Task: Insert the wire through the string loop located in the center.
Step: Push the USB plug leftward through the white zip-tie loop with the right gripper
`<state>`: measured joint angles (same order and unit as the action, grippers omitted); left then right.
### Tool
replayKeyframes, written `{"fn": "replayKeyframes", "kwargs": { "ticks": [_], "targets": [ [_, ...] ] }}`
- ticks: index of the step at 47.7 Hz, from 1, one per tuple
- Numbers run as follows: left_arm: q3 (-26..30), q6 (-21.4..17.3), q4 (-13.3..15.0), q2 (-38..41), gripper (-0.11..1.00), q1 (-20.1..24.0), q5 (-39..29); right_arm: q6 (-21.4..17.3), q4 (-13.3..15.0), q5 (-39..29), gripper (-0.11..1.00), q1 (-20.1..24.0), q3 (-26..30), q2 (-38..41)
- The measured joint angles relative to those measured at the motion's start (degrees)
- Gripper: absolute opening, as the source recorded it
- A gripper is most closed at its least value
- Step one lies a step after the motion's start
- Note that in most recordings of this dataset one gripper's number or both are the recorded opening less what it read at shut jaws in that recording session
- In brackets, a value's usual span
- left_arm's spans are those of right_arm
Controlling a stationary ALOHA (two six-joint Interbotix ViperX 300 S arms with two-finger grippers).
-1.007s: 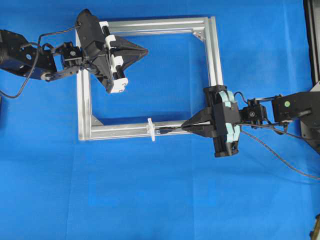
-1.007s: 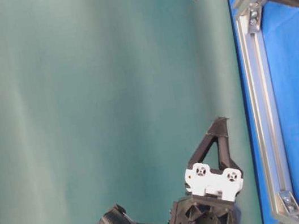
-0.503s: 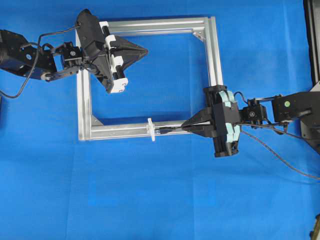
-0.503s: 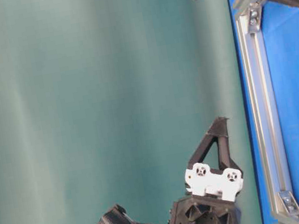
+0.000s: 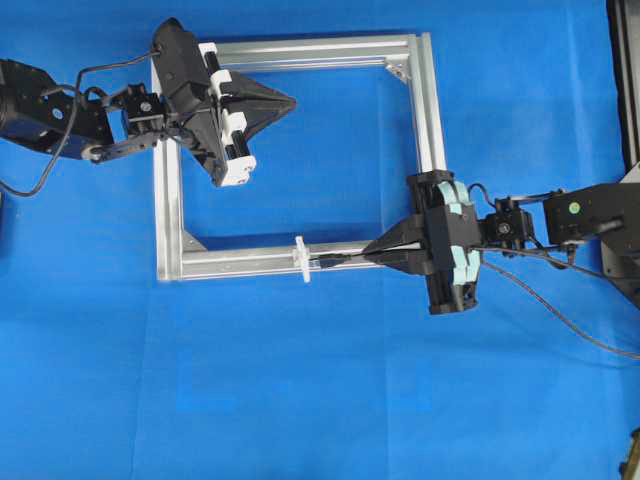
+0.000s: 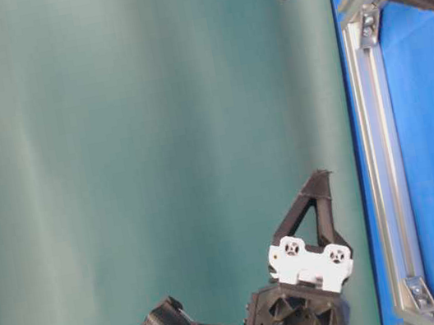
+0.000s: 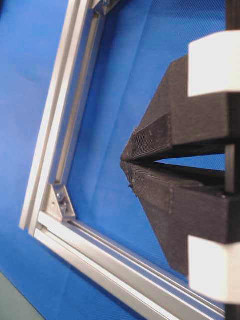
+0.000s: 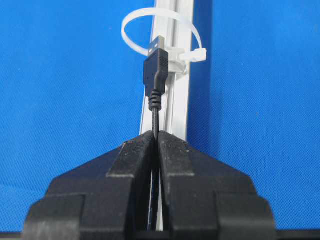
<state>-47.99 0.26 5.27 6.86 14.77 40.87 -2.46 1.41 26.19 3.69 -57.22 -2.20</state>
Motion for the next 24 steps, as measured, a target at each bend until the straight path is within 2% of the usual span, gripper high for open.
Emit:
{"fn": "replayKeyframes", "kwargs": {
  "ticks": [24],
  "targets": [
    [0.0, 0.0, 0.0, -0.09, 0.0, 0.09, -0.35, 0.0, 0.09, 0.09, -0.02, 0.0, 0.18, 0.09]
  ]
}}
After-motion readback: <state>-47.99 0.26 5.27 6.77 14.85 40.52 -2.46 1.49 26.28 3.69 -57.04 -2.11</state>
